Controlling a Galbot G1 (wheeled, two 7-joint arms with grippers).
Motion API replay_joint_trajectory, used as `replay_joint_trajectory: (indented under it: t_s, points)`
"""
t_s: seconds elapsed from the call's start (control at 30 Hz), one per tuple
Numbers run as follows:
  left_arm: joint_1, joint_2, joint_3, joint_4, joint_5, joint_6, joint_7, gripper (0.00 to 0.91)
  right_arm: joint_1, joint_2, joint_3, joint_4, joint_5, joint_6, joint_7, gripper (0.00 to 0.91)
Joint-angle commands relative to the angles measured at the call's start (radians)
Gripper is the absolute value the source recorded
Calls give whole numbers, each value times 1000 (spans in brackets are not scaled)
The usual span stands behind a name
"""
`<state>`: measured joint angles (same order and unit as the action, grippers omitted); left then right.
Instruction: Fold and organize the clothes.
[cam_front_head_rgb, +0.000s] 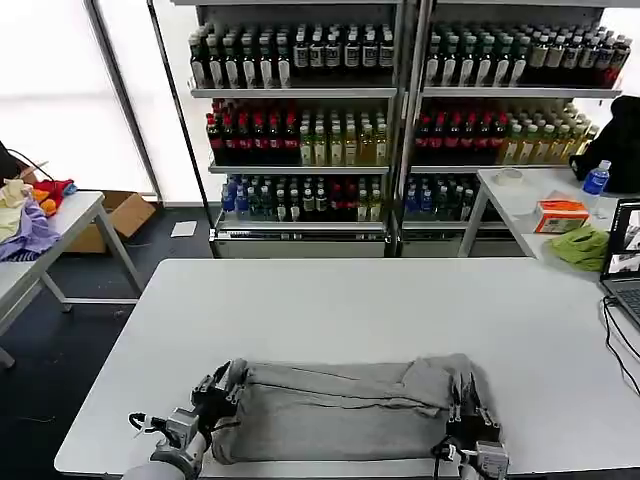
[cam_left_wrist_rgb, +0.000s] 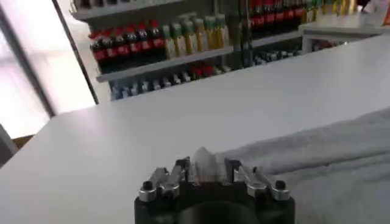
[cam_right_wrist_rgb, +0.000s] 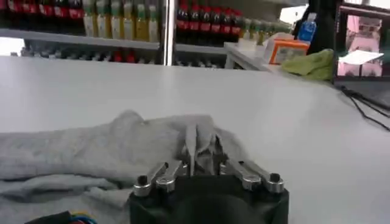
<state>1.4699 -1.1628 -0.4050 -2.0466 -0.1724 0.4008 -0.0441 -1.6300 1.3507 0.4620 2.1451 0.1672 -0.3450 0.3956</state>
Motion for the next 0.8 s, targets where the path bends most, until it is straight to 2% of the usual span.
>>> replay_joint_trajectory:
  t_s: [0.03,0.23,0.37,0.8]
  points:
    - [29,-21,-30,-132,11,8,-23,907,-27,-10,20,149,-4,27,10,907]
    - [62,-115,-41,-113,-28,11,-70,907,-14,-2,45,238,20,23,34,907]
    - [79,-179,-38,-92,-60,10,-88,907,-4,-10,59,225,25,23,40,907]
    - [52,-249,-41,27,-60,-8,-91,907,-17,-43,61,236,43,26,46,907]
